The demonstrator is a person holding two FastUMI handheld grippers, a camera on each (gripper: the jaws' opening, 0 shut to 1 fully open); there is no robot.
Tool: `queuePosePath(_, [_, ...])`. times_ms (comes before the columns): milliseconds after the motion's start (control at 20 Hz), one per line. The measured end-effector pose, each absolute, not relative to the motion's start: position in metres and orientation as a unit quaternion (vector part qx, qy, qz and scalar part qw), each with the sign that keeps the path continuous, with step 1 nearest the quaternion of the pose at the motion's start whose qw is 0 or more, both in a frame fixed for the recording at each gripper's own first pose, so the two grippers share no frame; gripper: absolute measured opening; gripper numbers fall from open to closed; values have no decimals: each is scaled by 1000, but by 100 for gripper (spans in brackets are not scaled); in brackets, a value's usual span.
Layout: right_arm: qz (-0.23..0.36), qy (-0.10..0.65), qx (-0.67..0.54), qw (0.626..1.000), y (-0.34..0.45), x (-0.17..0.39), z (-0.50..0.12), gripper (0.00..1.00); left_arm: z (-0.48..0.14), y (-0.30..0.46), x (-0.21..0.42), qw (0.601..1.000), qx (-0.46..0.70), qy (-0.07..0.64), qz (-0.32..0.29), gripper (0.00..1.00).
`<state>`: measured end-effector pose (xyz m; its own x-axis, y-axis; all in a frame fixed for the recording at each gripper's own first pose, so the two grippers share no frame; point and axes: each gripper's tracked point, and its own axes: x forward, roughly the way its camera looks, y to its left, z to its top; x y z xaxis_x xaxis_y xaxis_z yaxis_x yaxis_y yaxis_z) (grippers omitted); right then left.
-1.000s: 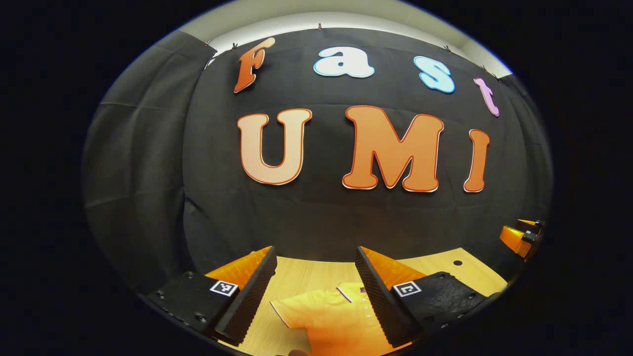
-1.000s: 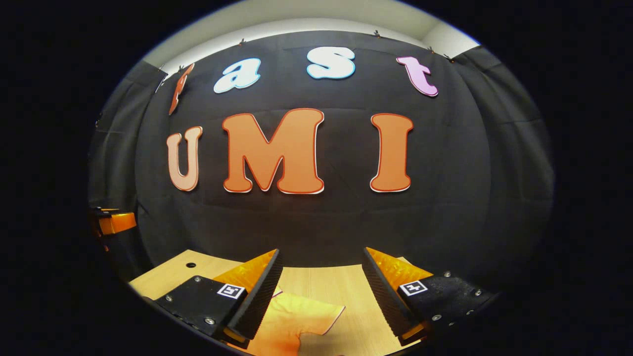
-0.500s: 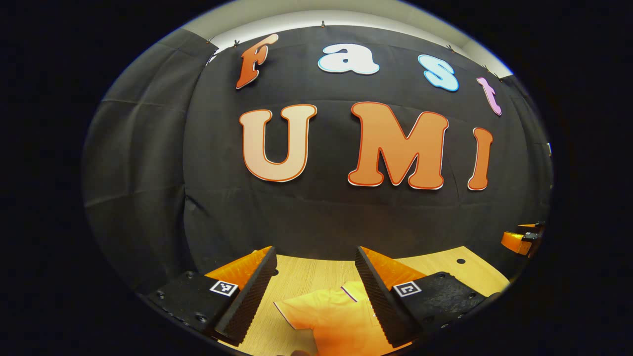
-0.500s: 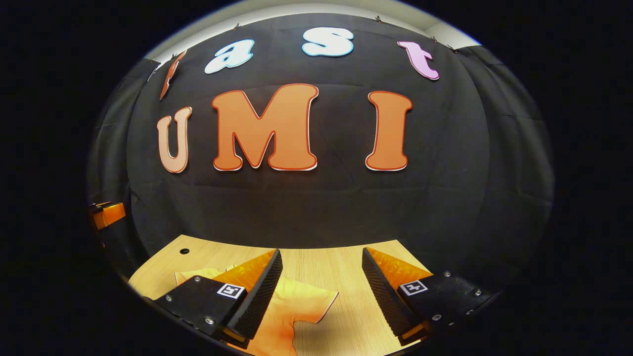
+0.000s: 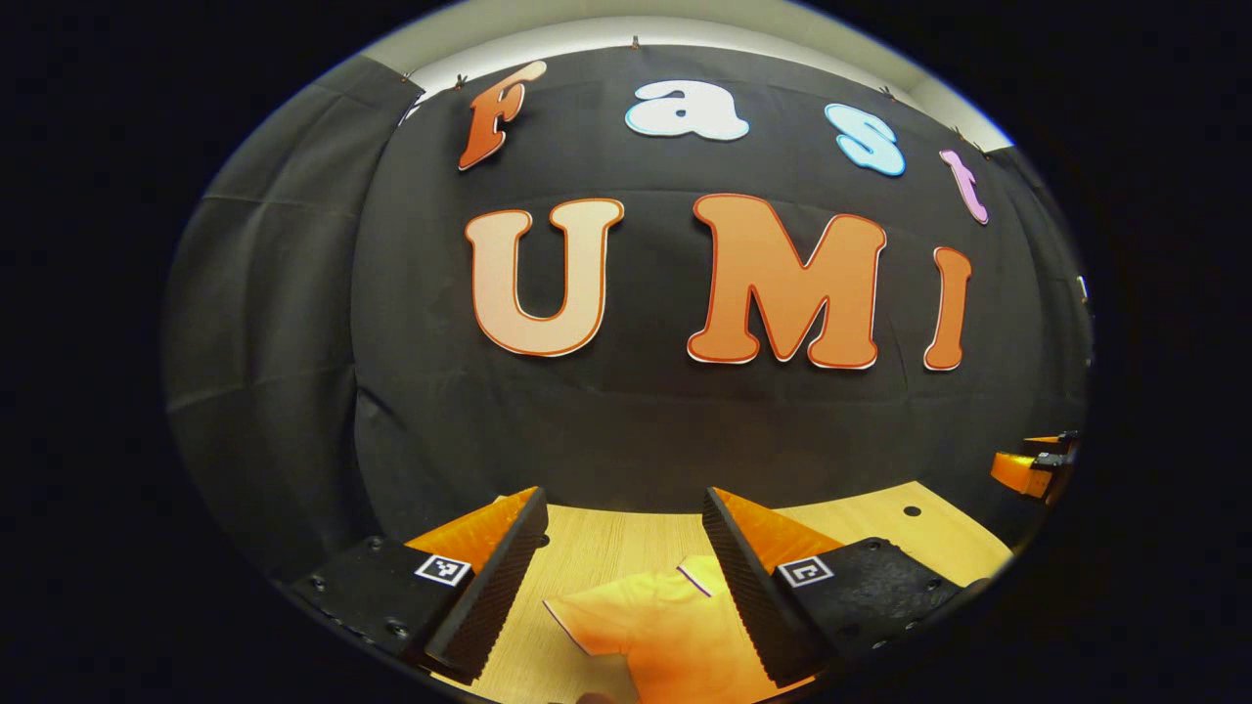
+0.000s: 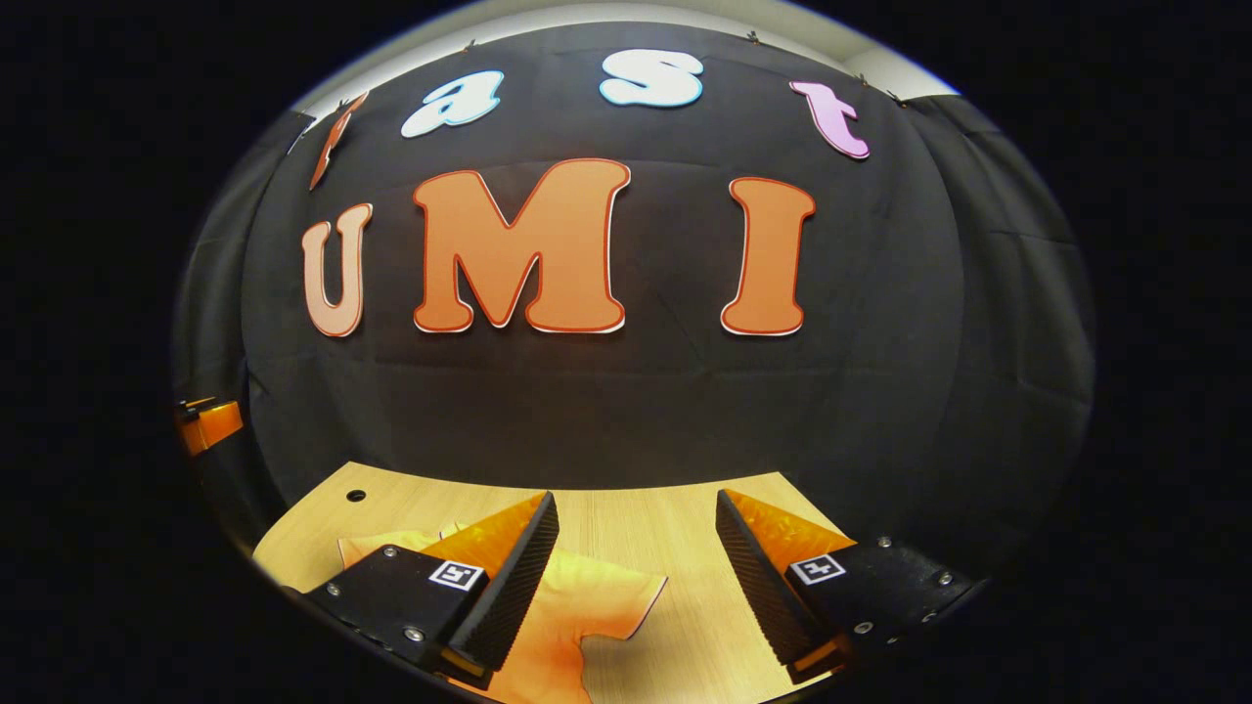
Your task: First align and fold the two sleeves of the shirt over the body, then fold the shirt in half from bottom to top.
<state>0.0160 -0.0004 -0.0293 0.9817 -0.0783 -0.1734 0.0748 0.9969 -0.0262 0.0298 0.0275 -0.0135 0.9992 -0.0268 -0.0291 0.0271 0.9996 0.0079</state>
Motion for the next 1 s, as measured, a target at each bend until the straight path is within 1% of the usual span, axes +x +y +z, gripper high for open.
queuePosePath(200, [-31,109,17,993,6,26,-37,98,-18,35,34,1000,1,19,-11,98])
queuePosePath(350, [-40,134,16,990,3,38,-47,98,-21,42,38,1000,2,21,-10,98])
queuePosePath(650, [-42,193,22,980,0,78,-68,98,-37,63,51,999,-3,37,-3,98])
queuePosePath(750, [-37,224,31,973,0,93,-83,98,-43,71,54,999,-2,45,0,98])
queuePosePath(1000, [-56,335,56,939,-13,117,-149,98,-57,95,64,998,-6,60,14,98])
